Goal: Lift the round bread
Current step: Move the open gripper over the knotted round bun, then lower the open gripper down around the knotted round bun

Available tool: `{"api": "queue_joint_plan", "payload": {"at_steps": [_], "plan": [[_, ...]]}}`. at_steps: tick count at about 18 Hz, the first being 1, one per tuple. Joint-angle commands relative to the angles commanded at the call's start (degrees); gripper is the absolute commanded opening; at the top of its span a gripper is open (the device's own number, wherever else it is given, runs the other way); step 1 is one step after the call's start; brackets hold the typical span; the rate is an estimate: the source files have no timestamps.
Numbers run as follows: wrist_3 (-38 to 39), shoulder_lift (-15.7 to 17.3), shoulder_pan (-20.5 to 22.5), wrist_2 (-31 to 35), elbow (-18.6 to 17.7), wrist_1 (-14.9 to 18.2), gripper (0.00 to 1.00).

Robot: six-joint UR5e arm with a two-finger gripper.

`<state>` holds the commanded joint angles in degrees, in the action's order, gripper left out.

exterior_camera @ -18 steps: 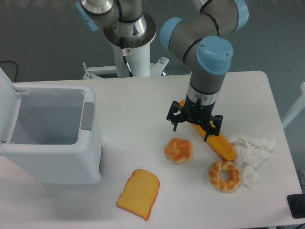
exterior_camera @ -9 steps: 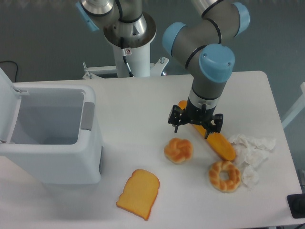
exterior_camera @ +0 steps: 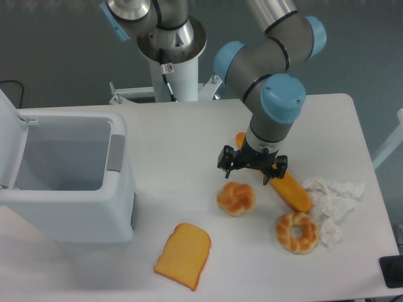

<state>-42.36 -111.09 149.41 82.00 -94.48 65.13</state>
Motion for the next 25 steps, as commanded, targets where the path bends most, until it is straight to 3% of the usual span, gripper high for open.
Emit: {"api": "queue_joint_plan", "payload": {"at_steps": [15, 18, 25], "plan": [[1.5, -6.8, 0.0, -0.3, 1.9, -0.6, 1.00], [1.4, -8.7, 0.0, -0.3, 2.1, -2.5, 1.00], [1.5, -10.0, -0.1, -0.3, 2.2, -3.4, 1.00]]}}
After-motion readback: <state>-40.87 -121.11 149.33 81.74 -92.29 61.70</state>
